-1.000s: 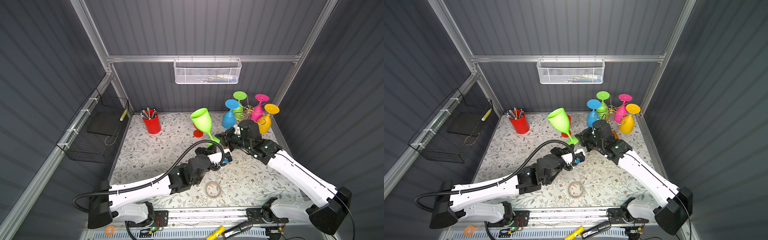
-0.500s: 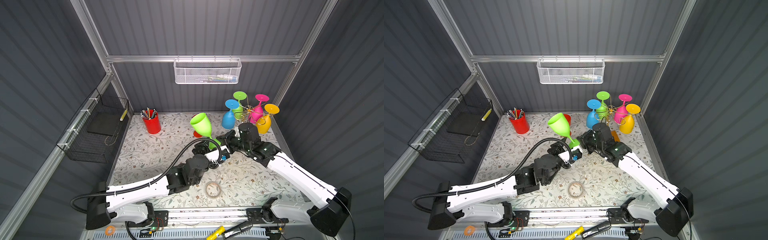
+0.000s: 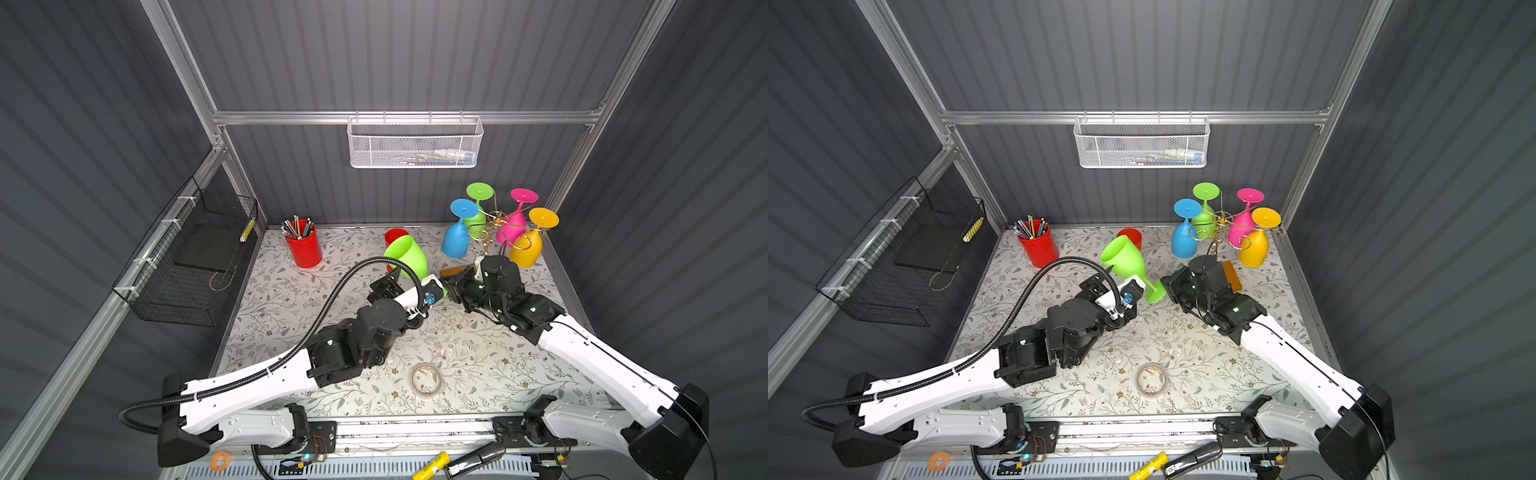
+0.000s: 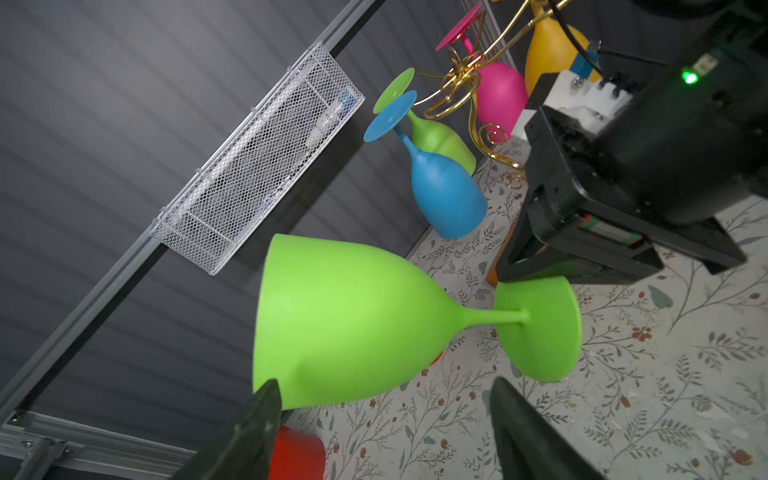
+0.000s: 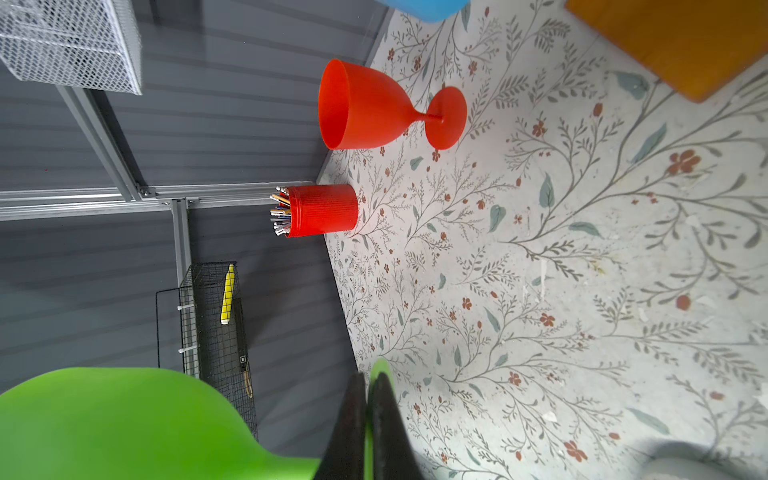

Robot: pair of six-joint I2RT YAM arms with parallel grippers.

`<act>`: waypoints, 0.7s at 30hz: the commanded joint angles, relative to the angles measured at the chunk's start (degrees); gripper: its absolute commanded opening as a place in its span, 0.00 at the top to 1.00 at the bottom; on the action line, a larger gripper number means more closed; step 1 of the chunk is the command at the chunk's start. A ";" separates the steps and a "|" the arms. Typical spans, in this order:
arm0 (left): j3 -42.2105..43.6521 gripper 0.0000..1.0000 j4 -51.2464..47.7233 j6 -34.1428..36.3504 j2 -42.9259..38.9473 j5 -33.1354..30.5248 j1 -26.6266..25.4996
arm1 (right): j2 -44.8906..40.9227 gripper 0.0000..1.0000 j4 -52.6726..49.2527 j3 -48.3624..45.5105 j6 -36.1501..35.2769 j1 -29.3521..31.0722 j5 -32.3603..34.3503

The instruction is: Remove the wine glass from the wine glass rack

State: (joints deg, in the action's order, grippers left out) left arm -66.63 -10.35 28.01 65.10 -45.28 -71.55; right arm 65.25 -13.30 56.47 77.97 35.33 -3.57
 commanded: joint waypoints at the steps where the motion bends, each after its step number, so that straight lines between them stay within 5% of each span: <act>1: -5.42 0.21 -7.41 -7.85 -1.95 3.11 -0.04 | -0.77 1.00 1.79 -1.39 -4.15 0.13 3.53; 11: -16.78 0.22 -19.75 -22.75 -2.15 15.02 1.66 | -3.20 1.00 3.35 -4.42 -9.45 0.16 7.99; 17: -21.45 0.24 -25.63 -33.54 0.34 33.34 13.23 | -4.57 1.00 4.44 -6.01 -10.95 0.25 9.20; 21: -24.30 0.25 -27.49 -35.24 3.84 36.54 14.38 | -6.01 1.00 4.60 -6.54 -12.70 0.55 10.40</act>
State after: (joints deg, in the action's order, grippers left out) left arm -88.66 -33.80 -2.74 66.70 -16.56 -57.39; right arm 60.84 -10.33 50.41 67.79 35.46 4.75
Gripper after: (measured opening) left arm 0.755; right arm 0.061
